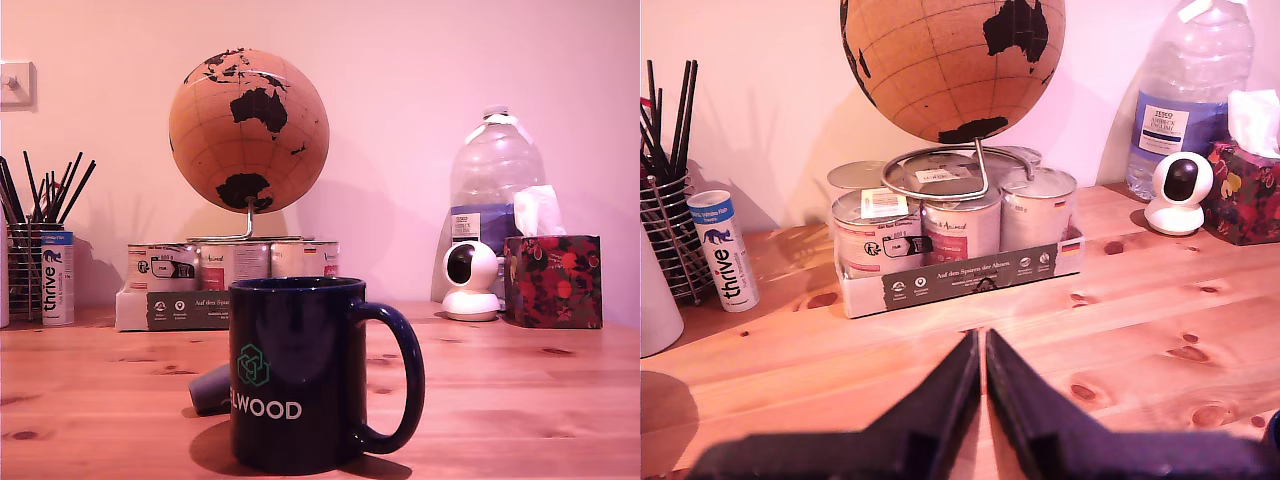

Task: Pick up the coffee capsules from the table one by one and drop them inside the nearest coffee cup

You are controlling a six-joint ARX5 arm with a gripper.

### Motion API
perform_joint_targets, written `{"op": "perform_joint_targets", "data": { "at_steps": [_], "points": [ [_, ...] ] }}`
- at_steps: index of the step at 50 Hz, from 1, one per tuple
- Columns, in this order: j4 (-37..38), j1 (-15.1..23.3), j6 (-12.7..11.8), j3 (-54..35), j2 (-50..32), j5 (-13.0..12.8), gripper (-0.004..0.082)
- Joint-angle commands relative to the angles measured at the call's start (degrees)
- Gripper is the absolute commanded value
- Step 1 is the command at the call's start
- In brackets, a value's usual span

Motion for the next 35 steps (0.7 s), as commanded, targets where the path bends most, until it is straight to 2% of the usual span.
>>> {"op": "perform_joint_targets", "data": {
  "at_steps": [1,22,23,24,35],
  "points": [
    [0.46,0.09,-0.52,-0.94,-0.57,-0.24,-0.0009],
    [0.63,0.09,-0.79,-0.94,-0.57,0.04,-0.0009],
    [0.79,0.09,-2.47,-0.94,-0.57,0.15,-0.0009],
    [0.92,0.09,-2.75,-0.94,-0.57,0.28,-0.0009],
    [1.27,0.09,-2.86,-0.94,-0.55,1.38,-0.0009]
  ]
}}
